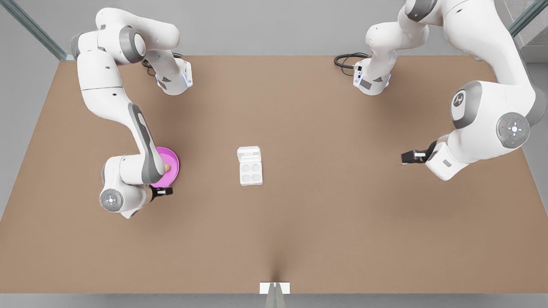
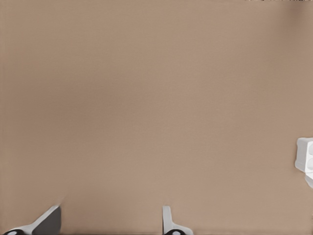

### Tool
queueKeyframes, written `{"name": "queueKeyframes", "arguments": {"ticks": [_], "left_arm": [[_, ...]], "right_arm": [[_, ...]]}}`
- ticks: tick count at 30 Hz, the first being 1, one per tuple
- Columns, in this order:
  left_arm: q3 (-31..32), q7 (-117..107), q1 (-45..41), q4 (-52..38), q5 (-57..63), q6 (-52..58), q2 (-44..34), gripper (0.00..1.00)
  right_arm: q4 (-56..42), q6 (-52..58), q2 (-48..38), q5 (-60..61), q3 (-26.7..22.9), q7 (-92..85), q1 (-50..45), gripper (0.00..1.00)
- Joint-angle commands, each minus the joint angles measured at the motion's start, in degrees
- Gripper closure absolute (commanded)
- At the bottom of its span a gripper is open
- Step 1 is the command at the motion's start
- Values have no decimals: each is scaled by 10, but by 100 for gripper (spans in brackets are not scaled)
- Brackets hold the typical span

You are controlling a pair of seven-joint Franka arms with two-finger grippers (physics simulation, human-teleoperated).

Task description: Pack egg into the box and close the box lid

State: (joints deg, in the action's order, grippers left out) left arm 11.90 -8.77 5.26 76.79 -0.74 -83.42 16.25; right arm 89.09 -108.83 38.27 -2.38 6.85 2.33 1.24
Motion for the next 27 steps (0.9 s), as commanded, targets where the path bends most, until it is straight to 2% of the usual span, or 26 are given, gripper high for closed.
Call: {"name": "queueKeyframes", "arguments": {"ticks": [1,4,7,11,16,27], "left_arm": [[1,-37,2,-2,21,24,-1,0],[2,-37,2,-2,21,24,-5,0],[2,-37,3,-2,21,20,-7,0],[2,-38,2,-1,22,19,-9,0],[3,-37,1,2,22,21,-8,0],[5,-37,2,4,22,25,-6,0]], "right_arm": [[2,-107,15,0,0,49,0,0],[99,-142,-40,-1,1,50,-2,0],[218,-147,-147,-1,6,49,7,0],[304,-216,-186,0,15,49,11,0],[341,-260,-195,-17,18,22,66,0],[413,-365,-195,-33,27,26,76,0]]}}
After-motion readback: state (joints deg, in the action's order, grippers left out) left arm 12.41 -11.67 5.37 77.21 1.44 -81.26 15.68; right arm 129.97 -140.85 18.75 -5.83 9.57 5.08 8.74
